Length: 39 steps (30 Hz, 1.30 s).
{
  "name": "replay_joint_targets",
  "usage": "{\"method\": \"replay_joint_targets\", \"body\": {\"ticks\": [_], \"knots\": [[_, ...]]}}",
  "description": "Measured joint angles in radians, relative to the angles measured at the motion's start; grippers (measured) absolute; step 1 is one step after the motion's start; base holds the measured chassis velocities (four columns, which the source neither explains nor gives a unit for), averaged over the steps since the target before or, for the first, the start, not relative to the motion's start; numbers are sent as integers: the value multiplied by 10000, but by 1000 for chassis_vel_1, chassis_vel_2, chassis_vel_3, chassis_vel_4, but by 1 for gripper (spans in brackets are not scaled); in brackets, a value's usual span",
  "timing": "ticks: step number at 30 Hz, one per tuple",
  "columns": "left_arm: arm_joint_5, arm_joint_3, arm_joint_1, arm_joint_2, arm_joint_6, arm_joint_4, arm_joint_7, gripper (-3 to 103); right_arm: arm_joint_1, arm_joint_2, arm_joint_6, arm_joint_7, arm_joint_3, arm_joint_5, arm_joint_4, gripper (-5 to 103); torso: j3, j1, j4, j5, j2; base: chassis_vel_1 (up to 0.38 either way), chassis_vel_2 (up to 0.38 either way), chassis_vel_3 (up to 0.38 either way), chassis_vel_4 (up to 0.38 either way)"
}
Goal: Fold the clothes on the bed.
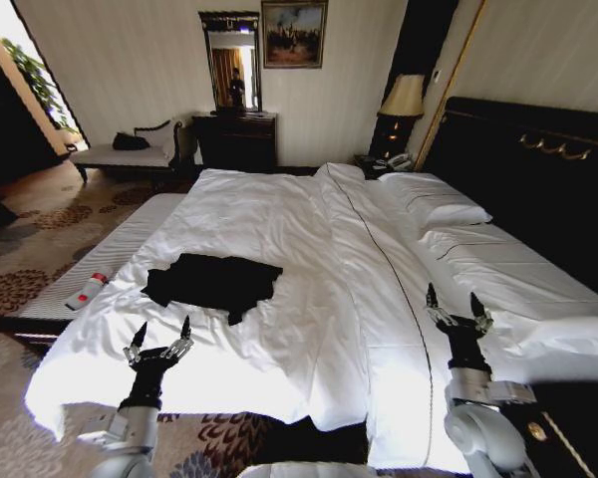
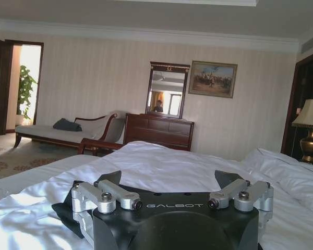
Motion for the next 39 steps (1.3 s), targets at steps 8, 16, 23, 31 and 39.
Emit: {"method": "replay_joint_targets", "body": {"ticks": [8,16,23,31,39], "knots": [[-27,-3,-61,109,-12,-134,-142,100,-7,-594,-1082,-209,-125,28,143,100,1,0,5,-1,0,0,0,0,0],[-289,22,-289,314,11,-23,-182,100,-395,-679,-1313,-160,-126,188,577,100,0,1,1,-1,0,0,0,0,0],[-361,86,-209,568,59,-88,-141,100,-657,-223,-1033,-716,-113,-210,551,100,0,0,0,0,0,0,0,0,0],[-349,166,-127,977,-129,-167,660,100,-688,-87,-1235,-715,-150,-536,491,100,0,0,1,-1,0,0,0,0,0],[-870,107,9,1204,-102,-599,759,100,-709,-50,-1237,-634,-141,-610,472,100,0,0,2,1,0,0,0,0,0]]}}
